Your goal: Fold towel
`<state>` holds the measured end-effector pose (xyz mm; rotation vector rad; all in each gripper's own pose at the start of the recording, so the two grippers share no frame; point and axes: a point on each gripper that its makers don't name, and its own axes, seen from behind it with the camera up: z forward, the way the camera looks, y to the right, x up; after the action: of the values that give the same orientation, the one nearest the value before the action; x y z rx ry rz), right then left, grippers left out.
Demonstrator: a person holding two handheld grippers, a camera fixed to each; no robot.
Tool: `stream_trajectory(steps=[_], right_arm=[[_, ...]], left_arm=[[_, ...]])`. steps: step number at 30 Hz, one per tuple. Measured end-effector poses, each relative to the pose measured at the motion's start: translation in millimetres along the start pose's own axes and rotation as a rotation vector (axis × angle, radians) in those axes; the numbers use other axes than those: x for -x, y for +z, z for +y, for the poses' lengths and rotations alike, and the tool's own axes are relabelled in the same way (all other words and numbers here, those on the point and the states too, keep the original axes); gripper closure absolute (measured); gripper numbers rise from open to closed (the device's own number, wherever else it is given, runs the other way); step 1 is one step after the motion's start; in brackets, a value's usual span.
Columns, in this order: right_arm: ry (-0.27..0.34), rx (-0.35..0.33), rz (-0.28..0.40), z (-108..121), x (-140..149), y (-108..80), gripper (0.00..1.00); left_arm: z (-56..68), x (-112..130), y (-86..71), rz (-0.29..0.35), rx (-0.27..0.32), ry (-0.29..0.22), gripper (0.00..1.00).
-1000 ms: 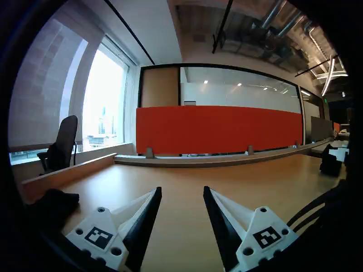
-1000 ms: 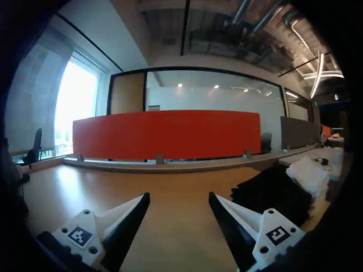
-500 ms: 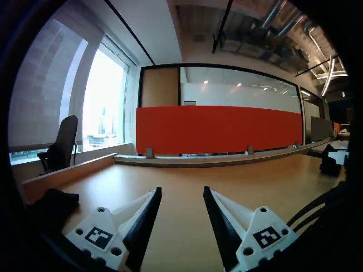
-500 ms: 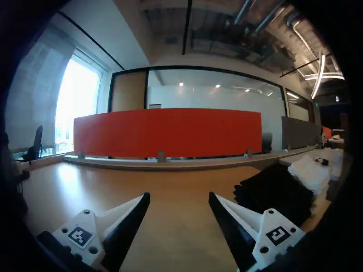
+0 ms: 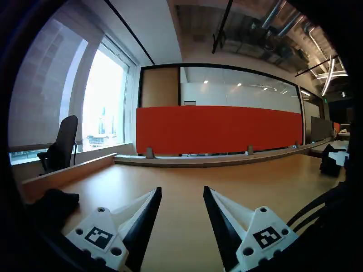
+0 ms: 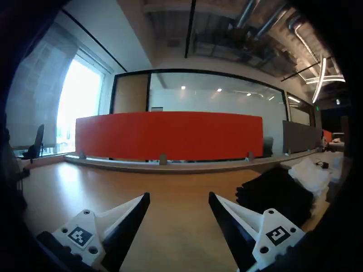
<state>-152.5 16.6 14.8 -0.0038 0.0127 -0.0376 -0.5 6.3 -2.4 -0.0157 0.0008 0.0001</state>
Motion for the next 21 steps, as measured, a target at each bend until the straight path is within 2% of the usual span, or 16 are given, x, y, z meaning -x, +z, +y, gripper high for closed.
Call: stream_trajectory(steps=[21], right_arm=[[0.002,-0.01,0.001,-3.8,-0.8,-2.7,0.0]], left_arm=[[0.2,0.2,-0.2,0.0,0.0,0.0,0.33]])
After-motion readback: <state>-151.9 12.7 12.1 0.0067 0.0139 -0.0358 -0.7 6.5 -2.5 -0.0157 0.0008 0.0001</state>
